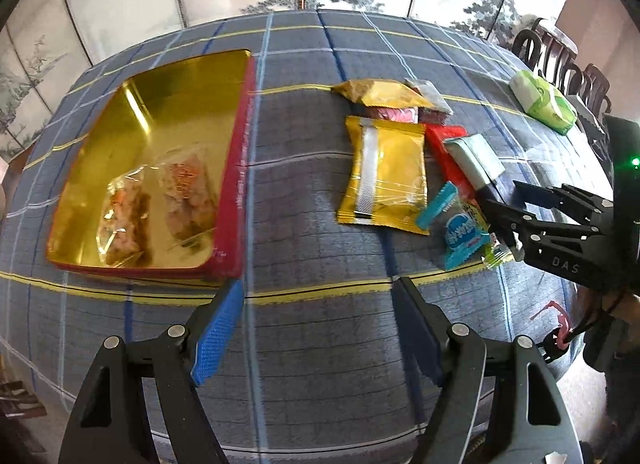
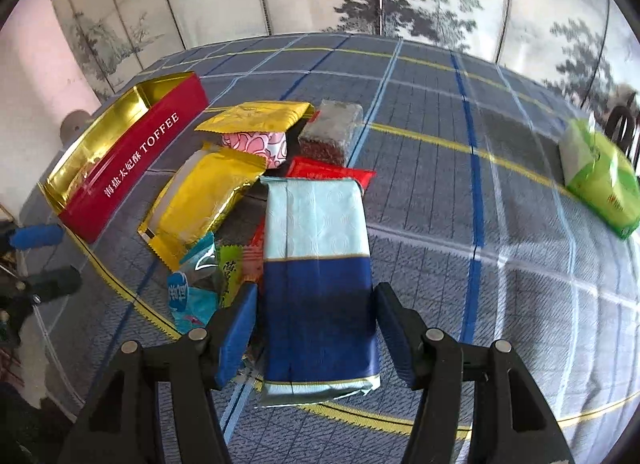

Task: Organize snacks
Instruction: 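Grasp the blue-and-white box with the right gripper and lift it, then grasp the small blue candy with the left gripper while the right gripper holds the box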

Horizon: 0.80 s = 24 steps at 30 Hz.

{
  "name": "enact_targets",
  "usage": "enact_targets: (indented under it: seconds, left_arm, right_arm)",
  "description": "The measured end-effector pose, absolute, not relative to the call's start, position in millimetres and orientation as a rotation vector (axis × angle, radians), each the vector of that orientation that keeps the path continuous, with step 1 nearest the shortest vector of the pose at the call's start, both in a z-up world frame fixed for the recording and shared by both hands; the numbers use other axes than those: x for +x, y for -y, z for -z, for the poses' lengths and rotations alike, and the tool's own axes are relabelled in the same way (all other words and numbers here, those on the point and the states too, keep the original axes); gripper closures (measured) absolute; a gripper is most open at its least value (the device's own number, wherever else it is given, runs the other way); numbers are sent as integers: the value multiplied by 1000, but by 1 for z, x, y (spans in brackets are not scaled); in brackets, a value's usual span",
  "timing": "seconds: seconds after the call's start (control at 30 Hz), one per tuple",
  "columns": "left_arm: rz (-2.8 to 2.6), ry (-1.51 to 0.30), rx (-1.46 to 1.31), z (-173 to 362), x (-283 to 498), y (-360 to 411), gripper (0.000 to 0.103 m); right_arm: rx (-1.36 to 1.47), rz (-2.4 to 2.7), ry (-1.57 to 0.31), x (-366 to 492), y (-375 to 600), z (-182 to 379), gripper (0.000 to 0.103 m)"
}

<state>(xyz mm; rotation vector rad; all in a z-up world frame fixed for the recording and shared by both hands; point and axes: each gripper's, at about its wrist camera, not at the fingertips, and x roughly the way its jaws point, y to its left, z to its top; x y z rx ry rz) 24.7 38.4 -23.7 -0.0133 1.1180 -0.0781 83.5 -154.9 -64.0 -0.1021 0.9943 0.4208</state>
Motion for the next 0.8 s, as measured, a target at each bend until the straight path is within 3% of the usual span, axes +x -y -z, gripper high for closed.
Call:
enact_targets:
  seconds: [0.03,0.1,0.8]
  left_arm:
    - [82,-1120,-11,24,25,-36,30]
    - [90,-1124,-6,27,27,-30,30]
    - [161,-1168,-142,29,47,9,31]
  right_arm:
    - [-93,-422,-1000,84,156,65,50]
    - [-70,-429,-997,82,160,67,52]
    - [-46,-109,-862,112,222,66,52]
